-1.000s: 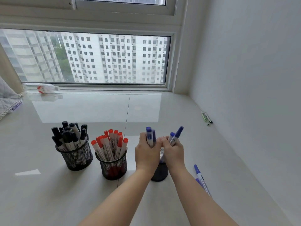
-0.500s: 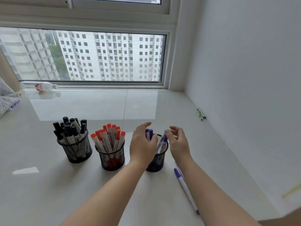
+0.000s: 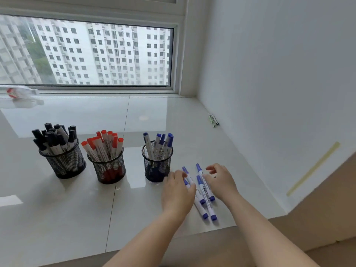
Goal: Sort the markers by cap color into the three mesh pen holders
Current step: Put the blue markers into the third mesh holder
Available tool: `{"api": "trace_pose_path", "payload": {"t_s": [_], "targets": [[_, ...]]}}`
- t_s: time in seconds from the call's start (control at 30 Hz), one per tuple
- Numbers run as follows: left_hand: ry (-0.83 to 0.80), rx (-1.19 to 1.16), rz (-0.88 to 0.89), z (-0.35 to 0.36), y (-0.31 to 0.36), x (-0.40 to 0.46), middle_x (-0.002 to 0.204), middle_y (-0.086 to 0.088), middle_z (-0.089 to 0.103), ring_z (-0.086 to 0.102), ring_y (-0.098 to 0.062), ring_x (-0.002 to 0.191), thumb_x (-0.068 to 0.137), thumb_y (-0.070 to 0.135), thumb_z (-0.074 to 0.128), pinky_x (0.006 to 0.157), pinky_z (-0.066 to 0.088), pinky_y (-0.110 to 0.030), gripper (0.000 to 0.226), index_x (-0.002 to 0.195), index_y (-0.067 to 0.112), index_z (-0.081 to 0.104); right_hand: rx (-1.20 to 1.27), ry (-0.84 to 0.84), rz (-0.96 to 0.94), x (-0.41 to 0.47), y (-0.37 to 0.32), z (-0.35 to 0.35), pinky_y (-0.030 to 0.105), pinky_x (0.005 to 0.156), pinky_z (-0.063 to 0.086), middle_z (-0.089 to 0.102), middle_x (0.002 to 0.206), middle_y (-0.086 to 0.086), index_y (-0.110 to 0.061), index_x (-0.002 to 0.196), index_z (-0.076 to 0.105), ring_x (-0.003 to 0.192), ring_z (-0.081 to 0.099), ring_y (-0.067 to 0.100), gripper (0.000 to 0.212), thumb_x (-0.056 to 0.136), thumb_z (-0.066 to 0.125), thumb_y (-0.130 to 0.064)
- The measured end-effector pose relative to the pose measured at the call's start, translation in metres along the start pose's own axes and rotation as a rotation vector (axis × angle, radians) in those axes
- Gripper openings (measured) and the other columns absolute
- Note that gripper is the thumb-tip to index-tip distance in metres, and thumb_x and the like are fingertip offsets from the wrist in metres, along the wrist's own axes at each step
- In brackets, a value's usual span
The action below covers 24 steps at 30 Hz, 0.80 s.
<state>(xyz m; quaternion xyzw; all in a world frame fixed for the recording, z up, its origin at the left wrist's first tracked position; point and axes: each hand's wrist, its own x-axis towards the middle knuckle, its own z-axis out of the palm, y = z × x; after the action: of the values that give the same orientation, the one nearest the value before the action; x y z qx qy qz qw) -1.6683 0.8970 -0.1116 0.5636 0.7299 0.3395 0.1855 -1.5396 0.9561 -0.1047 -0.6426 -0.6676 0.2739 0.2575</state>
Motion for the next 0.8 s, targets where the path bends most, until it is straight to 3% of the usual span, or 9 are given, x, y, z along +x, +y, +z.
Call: {"api": "trace_pose_path", "payload": {"t_s": [0.13, 0.33, 0.53, 0.8], "targets": [[0.003, 0.13, -0.171, 0.024, 0.003, -0.005, 0.128, -0.001, 0.041, 0.036, -0.02, 0.122, 0.084, 0.053, 0.049, 0.099, 0.031, -0.03, 0.055, 0.129, 0.021, 0.041, -0.083, -0.08, -0.053, -0.01, 0.01, 0.012, 0.027, 0.095, 0.036, 0.044, 0.125, -0.001, -0.022, 0.129, 0.045, 0.118, 0.041, 0.016, 0.044, 0.087, 0.055, -0.031], [-0.006, 0.277, -0.184, 0.038, 0.003, 0.005, 0.132, -0.005, 0.037, 0.034, -0.023, 0.125, 0.083, 0.058, 0.045, 0.1, 0.029, -0.032, 0.066, 0.134, 0.017, 0.033, -0.283, -0.106, -0.164, -0.01, 0.025, 0.018, 0.029, 0.098, 0.035, 0.041, 0.13, 0.001, -0.026, 0.142, 0.032, 0.115, 0.038, 0.02, 0.048, 0.095, 0.04, -0.03], [-0.148, 0.313, -0.116, 0.031, -0.001, 0.018, 0.132, -0.01, 0.033, 0.033, -0.026, 0.124, 0.088, 0.037, 0.044, 0.099, 0.032, -0.034, 0.057, 0.136, 0.01, 0.028, -0.419, -0.097, -0.125, -0.001, 0.017, 0.022, 0.033, 0.084, 0.042, 0.037, 0.126, 0.008, -0.019, 0.142, 0.028, 0.108, 0.047, 0.025, 0.048, 0.095, 0.035, -0.027], [-0.157, 0.368, -0.073, 0.023, -0.006, 0.017, 0.129, -0.012, 0.039, 0.038, -0.027, 0.121, 0.09, 0.017, 0.041, 0.098, 0.032, -0.03, 0.04, 0.128, 0.006, 0.038, -0.572, 0.032, 0.026, -0.007, 0.007, 0.038, 0.032, 0.085, 0.04, 0.046, 0.125, 0.012, -0.005, 0.125, 0.038, 0.108, 0.049, 0.028, 0.035, 0.095, 0.033, -0.023]]}}
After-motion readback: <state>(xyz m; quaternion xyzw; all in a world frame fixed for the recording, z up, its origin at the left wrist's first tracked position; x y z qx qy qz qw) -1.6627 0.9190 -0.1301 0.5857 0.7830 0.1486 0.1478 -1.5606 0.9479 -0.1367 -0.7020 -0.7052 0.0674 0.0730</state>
